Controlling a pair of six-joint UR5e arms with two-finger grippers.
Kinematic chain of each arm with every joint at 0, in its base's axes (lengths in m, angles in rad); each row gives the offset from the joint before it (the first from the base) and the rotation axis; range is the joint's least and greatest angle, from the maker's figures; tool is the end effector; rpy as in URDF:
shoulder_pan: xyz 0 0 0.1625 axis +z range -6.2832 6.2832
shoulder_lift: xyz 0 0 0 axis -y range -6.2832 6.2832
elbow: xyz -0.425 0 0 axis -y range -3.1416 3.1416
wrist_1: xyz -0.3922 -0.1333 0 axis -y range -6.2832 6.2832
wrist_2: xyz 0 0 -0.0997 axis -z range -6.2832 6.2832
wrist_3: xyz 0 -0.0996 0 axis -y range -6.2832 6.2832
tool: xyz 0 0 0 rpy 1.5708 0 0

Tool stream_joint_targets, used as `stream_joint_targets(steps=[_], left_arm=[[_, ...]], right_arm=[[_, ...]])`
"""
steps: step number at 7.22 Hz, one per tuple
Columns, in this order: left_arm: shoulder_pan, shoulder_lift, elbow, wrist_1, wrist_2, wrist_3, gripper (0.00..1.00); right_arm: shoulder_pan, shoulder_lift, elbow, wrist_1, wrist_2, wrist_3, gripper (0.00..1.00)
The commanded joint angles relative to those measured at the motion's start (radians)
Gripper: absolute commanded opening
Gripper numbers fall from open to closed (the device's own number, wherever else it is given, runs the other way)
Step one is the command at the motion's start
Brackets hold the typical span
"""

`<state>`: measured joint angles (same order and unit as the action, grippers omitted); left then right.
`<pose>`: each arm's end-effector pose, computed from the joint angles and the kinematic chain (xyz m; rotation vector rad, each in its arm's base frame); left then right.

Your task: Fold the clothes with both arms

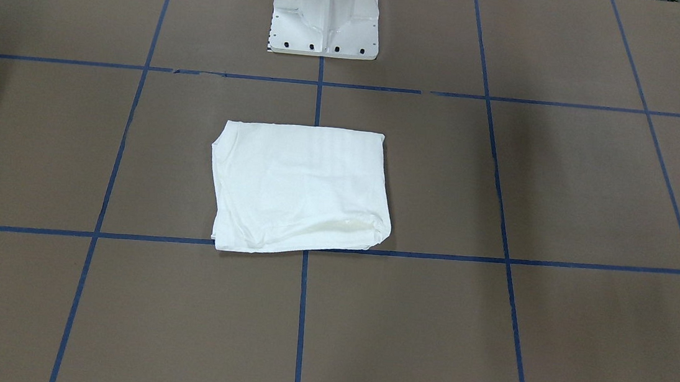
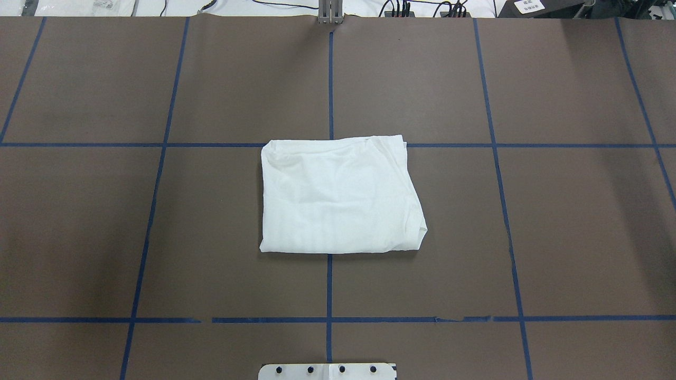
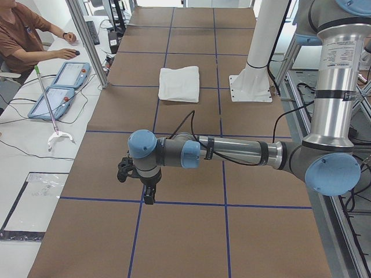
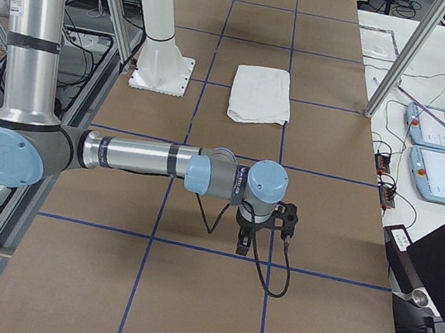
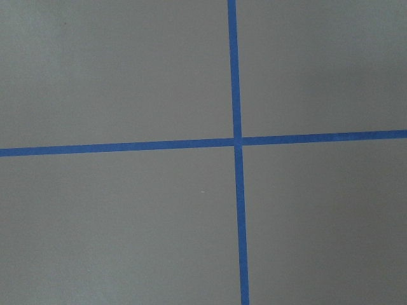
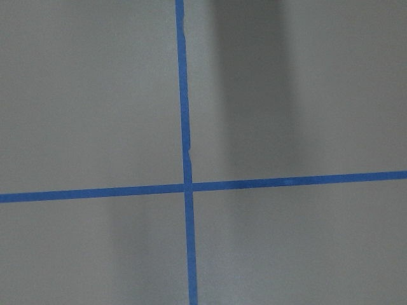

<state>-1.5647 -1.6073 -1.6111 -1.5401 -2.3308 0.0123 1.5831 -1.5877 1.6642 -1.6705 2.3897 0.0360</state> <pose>-0.0616 -0.5099 0.6246 0.0462 0.7598 0.0350 0.0665 -0.4812 0.6278 -0.0316 -0.8187 0.0551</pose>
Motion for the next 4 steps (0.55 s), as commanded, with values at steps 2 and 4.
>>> stream_joint_targets(steps=[2,4], left_arm=[[0.0,0.0,0.0,-0.003,-0.001,0.002,1.0],[0.0,0.001,0.002,-0.012,-0.001,0.002,1.0]], right_arm=[[0.0,-0.002,-0.001,0.0,-0.001,-0.001,1.0],[0.0,-0.006,0.0,0.0,0.0,-0.001,1.0]])
